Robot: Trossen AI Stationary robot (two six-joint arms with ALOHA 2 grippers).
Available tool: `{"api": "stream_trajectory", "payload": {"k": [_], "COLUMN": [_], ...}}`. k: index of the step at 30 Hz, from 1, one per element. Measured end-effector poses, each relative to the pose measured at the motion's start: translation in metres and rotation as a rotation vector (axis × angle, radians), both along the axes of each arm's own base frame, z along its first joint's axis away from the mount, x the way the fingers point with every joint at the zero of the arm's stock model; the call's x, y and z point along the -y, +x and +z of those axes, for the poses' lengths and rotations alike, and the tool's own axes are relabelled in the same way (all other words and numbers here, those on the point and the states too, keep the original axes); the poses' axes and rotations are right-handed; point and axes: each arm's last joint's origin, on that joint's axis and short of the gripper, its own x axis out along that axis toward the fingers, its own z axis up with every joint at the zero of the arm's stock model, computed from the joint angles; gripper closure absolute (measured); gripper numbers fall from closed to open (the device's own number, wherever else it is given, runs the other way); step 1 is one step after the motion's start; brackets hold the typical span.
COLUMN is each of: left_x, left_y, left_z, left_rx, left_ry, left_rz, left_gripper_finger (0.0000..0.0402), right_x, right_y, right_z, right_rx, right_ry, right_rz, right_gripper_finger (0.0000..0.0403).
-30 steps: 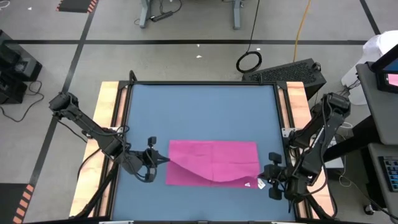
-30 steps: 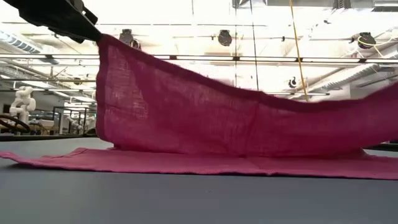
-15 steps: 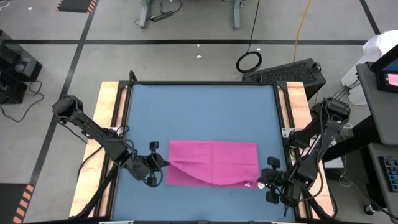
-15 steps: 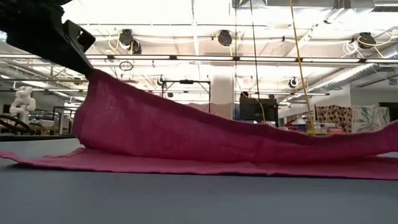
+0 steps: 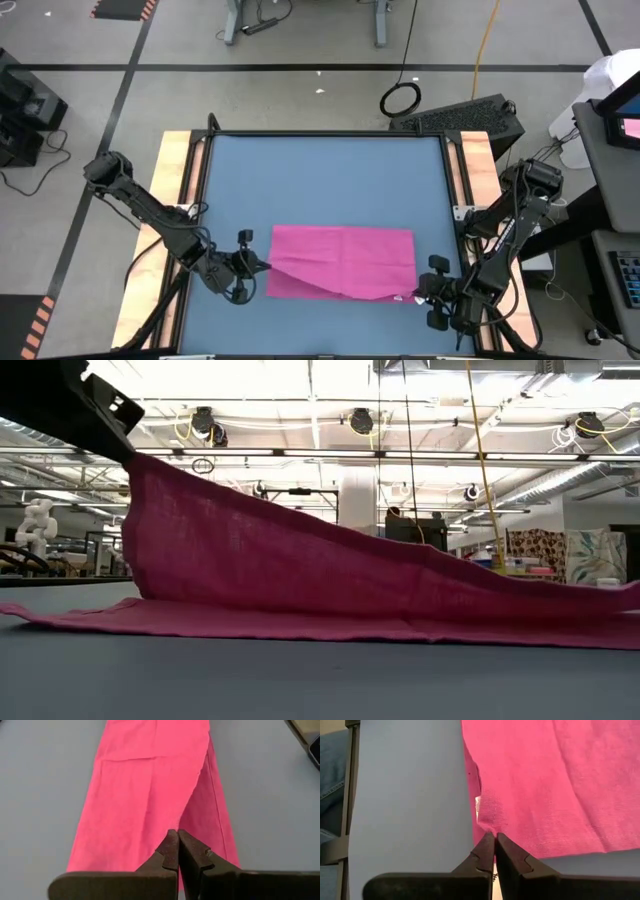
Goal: Roll towel into tight, uniform cylinder
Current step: Fold the pink towel
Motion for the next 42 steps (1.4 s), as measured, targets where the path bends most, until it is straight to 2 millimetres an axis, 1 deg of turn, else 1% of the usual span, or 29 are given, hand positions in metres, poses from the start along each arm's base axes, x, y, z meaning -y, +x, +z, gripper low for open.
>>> {"api": "stream_trajectory", "payload": {"k": [7,11,18,23,27,29,31,38,42], "left_x": [0.000,0.004,0.012,0.014,0.015,0.015,0.016,0.016,0.016], "left_y": [-0.006,-0.006,-0.001,0.001,0.002,0.002,0.002,0.003,0.003], "left_z": [-0.005,-0.007,-0.018,-0.028,-0.030,-0.030,-0.030,-0.029,-0.029], "left_rx": [-0.061,-0.070,-0.113,-0.152,-0.159,-0.155,-0.151,-0.141,-0.141], "left_ry": [-0.025,-0.035,-0.079,-0.052,-0.046,-0.050,-0.052,-0.062,-0.062], "left_rz": [0.026,0.010,-0.027,-0.028,-0.027,-0.028,-0.028,-0.029,-0.030], "left_gripper_finger": [0.0398,0.0398,0.0398,0.0398,0.0398,0.0398,0.0398,0.0398,0.0398], "right_x": [-0.001,-0.004,-0.005,-0.005,-0.007,-0.007,-0.007,-0.008,-0.009], "right_y": [0.000,0.002,0.002,0.003,0.003,0.003,0.003,0.002,0.002], "right_z": [0.000,0.002,0.002,0.002,0.003,0.003,0.003,0.003,0.003], "right_rx": [0.006,0.028,0.029,0.031,0.037,0.037,0.022,-0.008,-0.021], "right_ry": [0.007,0.037,0.044,0.049,0.069,0.073,0.081,0.104,0.117], "right_rz": [0.005,0.020,0.014,0.013,0.015,0.019,0.023,0.036,0.044], "right_gripper_finger": [0.0399,0.0399,0.0399,0.0399,0.0397,0.0388,0.0371,0.0289,0.0256]}}
